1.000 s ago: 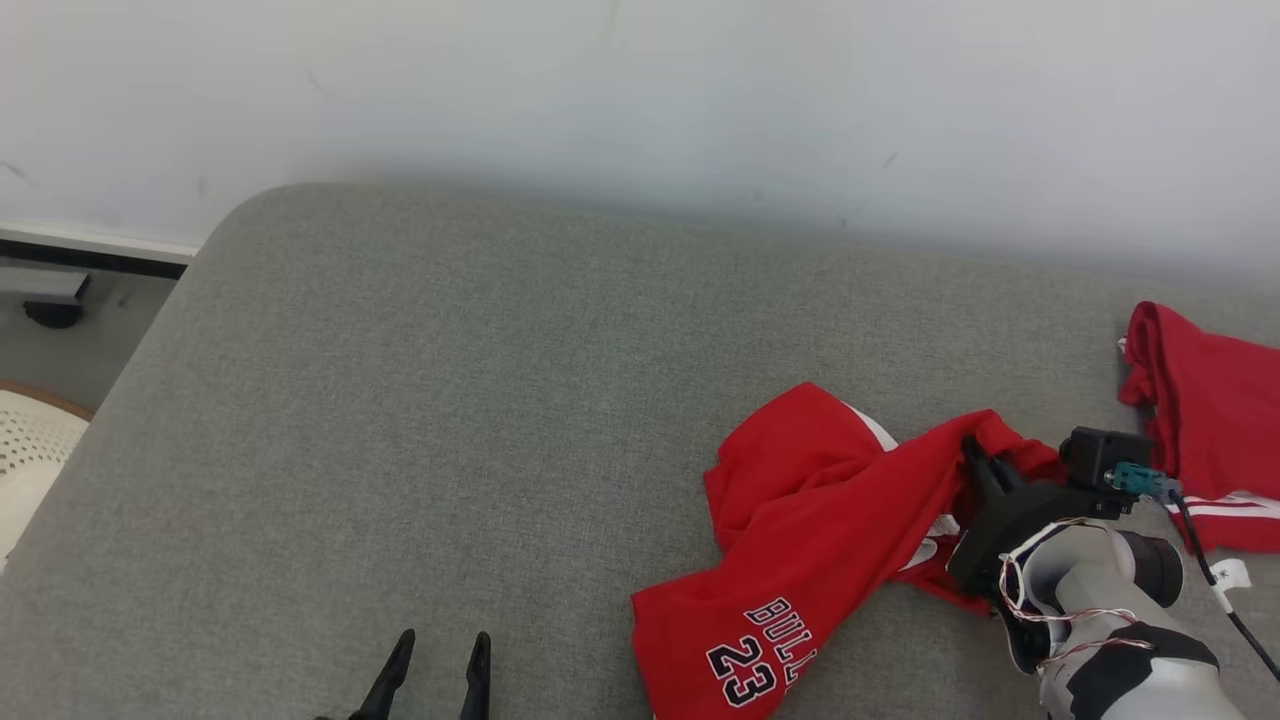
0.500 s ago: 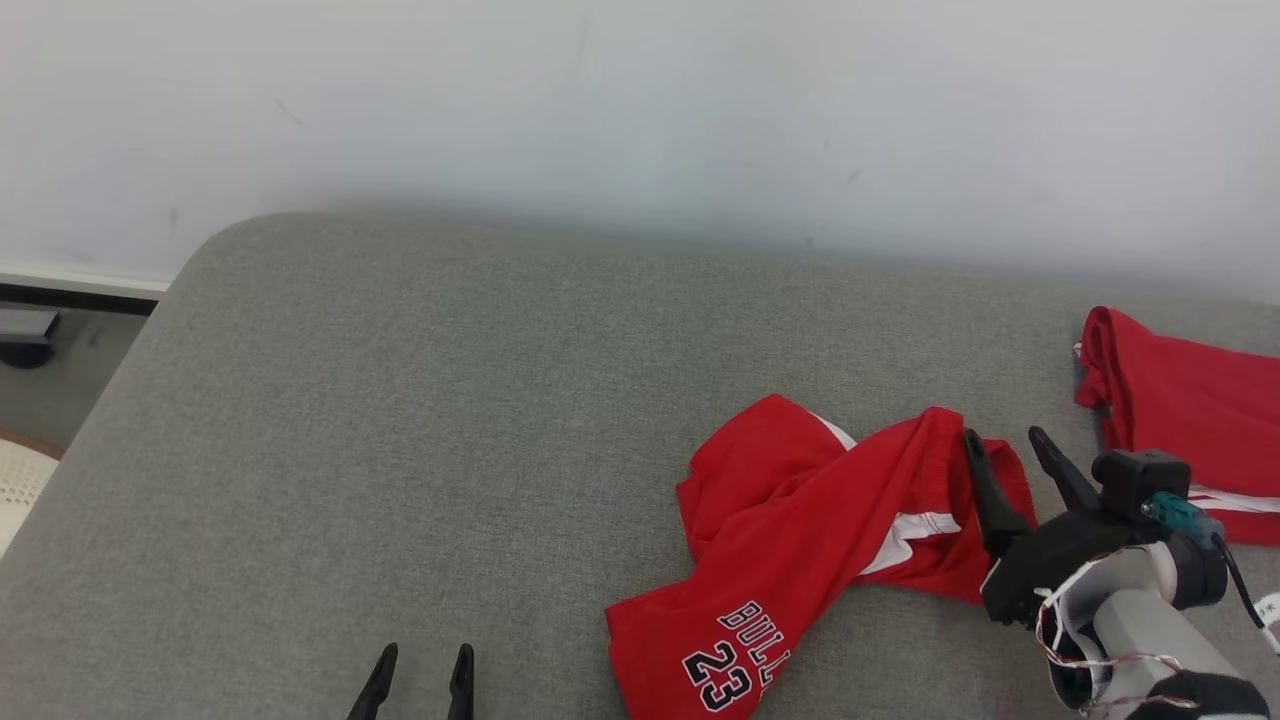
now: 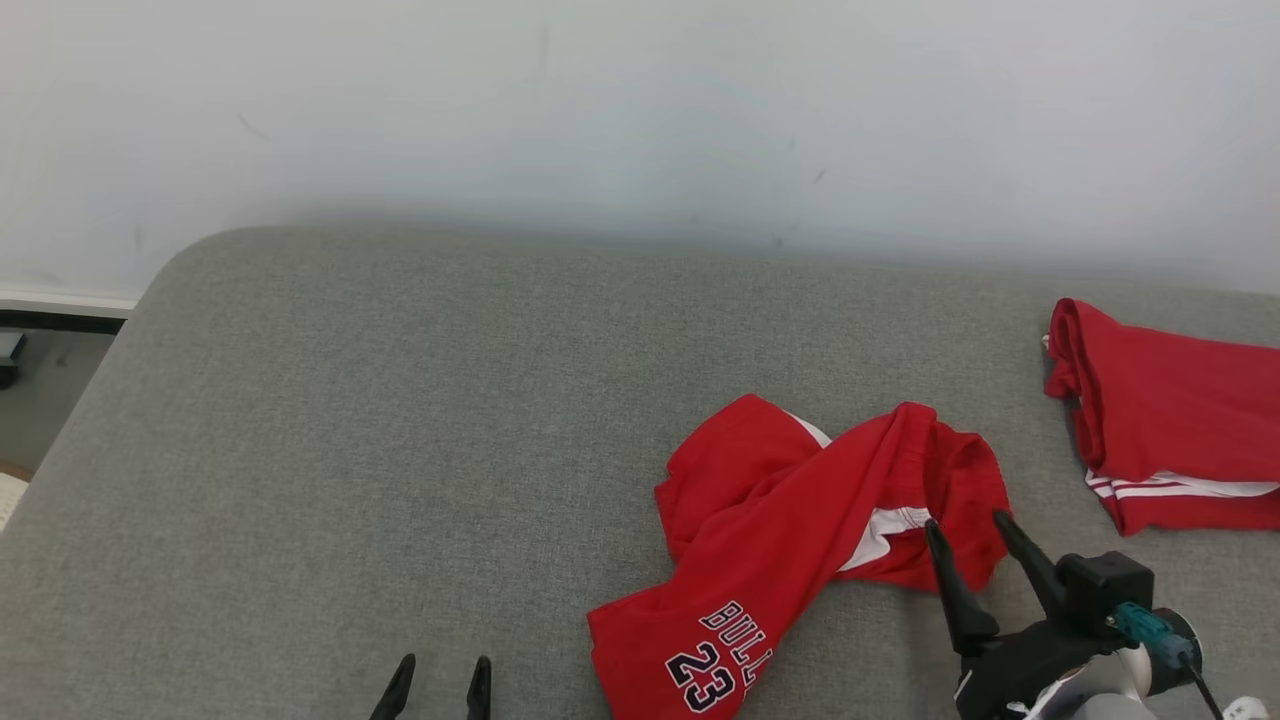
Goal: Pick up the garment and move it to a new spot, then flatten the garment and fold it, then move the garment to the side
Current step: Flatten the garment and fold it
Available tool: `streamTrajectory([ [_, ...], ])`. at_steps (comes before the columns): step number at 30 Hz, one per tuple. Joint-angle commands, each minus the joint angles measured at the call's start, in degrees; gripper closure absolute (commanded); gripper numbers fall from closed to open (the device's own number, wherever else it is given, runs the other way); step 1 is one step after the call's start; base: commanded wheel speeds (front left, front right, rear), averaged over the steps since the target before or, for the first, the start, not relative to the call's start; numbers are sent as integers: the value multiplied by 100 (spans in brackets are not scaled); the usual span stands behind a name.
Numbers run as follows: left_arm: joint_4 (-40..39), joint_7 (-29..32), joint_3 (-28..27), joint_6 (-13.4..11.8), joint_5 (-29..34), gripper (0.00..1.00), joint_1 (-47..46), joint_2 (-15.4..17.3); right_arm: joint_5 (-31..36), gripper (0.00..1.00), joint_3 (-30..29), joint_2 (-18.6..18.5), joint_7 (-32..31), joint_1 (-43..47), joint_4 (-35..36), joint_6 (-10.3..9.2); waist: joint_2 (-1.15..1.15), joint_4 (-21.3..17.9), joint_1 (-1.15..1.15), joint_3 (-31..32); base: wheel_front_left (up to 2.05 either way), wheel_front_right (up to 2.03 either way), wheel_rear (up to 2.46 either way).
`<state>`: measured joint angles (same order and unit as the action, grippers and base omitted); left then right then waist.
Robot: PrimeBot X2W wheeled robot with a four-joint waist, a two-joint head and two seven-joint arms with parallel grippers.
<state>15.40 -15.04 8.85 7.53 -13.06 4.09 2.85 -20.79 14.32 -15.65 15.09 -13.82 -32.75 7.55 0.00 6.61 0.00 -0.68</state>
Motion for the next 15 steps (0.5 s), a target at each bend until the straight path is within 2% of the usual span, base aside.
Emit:
streamTrajectory([
  [1, 0, -14, 42, -13, -26, 0, 50, 5, 104, 0, 6, 16, 9, 52, -15, -11, 0, 18, 0, 6, 0, 0, 0],
  [8, 41, -14, 380, -13, -26, 0, 67, 6, 268, 0, -90, -2, 10, -177, -172, -11, 0, 143, 0, 35, 0, 0, 0],
  [15, 257, -14, 1193, -13, -71, 0, 92, 7, 215, 0, -505, 188, 9, 171, 298, -11, 0, 208, 0, 84, 0, 0, 0],
])
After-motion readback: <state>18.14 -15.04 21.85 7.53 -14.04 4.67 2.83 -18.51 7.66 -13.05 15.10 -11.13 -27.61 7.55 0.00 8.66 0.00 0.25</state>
